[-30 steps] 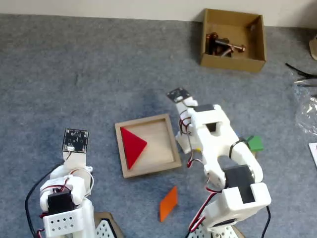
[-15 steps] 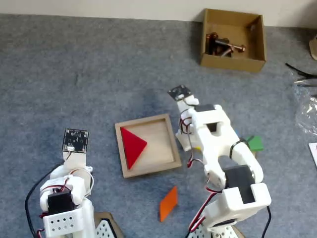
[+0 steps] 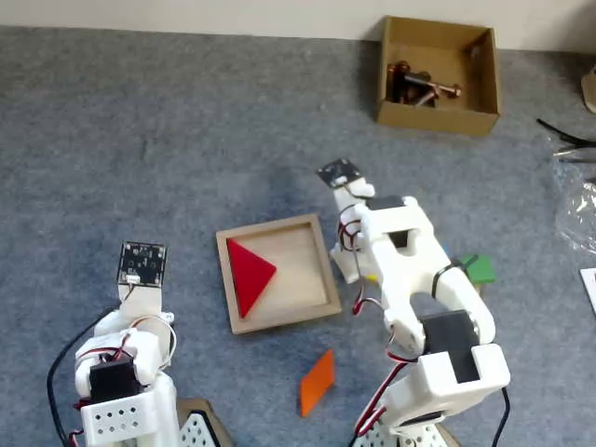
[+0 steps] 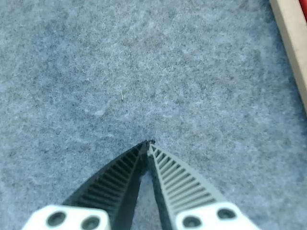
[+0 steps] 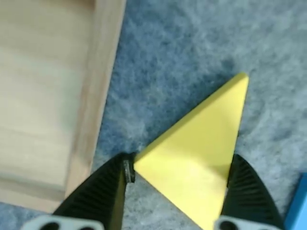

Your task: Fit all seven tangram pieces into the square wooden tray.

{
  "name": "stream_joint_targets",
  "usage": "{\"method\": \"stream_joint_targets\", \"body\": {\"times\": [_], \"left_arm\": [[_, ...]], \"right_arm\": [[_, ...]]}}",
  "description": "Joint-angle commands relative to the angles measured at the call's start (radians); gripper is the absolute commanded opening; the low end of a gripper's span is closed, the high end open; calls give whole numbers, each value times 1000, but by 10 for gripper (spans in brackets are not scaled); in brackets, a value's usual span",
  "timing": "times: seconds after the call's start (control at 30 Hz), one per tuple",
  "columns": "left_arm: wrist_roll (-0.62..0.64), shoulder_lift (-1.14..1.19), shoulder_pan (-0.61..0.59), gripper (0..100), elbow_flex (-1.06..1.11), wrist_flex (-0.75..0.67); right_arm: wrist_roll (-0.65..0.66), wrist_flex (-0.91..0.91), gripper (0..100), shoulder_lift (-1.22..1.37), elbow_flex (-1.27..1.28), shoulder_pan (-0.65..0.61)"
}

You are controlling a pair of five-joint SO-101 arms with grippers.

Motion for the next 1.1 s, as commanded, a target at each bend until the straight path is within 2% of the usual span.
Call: {"method": "stream_joint_targets", "body": {"times": [0.0, 0.27, 0.47, 1.07], "left_arm": [[5, -5, -13, 5, 19, 5], [5, -5, -15, 5, 19, 5], [5, -5, -15, 5, 19, 5], [5, -5, -16, 5, 19, 5]], "right_arm": [[-12, -24, 202, -44, 1, -8], [-12, -25, 196, -44, 35, -8], [-11, -25, 74, -44, 38, -8], [-6, -25, 70, -44, 38, -5]]}}
